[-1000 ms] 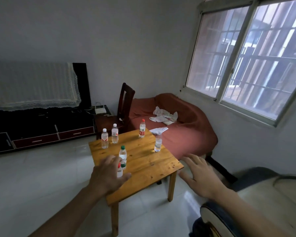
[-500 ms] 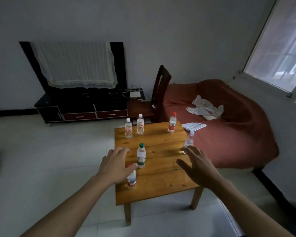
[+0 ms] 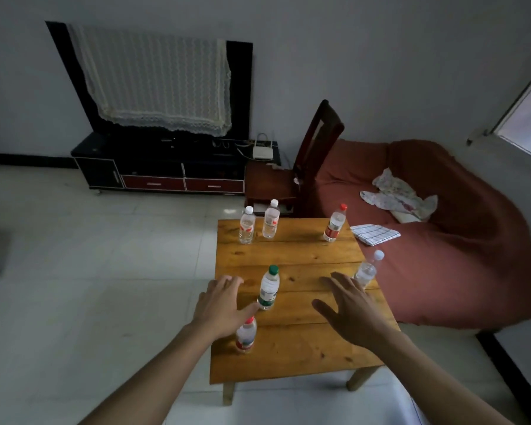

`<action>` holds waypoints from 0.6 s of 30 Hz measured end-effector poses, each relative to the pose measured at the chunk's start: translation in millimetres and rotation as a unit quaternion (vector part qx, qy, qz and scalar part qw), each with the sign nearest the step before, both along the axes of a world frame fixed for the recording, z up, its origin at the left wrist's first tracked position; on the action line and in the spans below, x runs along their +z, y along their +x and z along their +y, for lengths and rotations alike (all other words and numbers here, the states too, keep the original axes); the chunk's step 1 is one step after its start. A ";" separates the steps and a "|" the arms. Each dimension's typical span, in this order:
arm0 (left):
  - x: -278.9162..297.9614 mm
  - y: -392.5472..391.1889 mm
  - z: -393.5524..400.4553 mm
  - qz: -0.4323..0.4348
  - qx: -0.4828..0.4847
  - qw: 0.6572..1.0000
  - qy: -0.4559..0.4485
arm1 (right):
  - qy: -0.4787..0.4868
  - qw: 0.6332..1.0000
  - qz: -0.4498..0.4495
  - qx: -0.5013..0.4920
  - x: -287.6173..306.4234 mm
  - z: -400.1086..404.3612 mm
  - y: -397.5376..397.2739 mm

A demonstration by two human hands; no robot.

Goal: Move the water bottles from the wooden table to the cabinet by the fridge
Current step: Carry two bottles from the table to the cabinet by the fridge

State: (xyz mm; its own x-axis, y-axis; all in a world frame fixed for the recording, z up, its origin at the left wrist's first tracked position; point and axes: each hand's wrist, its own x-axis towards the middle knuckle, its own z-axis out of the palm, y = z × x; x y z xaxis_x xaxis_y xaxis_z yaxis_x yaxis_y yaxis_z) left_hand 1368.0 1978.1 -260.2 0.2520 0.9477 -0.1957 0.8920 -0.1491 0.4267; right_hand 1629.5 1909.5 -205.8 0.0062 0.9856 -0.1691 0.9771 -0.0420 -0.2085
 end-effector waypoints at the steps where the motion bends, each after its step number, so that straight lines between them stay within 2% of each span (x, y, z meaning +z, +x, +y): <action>1: -6.2 -0.9 3.9 0.002 0.005 1.000 -0.007 | -0.003 1.000 -0.003 0.001 -3.1 7.1 0.0; 7: -37.1 -12.6 8.8 0.016 0.032 0.997 -0.063 | -0.040 0.999 0.004 0.029 -35.0 44.5 -7.9; 18: -71.3 -18.8 6.8 -0.029 0.095 0.992 -0.084 | -0.103 0.992 0.012 0.079 -77.0 81.4 -6.8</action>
State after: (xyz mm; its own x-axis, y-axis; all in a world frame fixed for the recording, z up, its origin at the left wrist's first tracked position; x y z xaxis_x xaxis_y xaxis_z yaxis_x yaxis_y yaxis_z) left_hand 1349.1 1984.9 -331.5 0.0881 0.9344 -0.3451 0.8708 0.0960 0.4822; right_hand 1622.7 1991.0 -282.8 -0.1513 0.9187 -0.3649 0.9698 0.0665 -0.2345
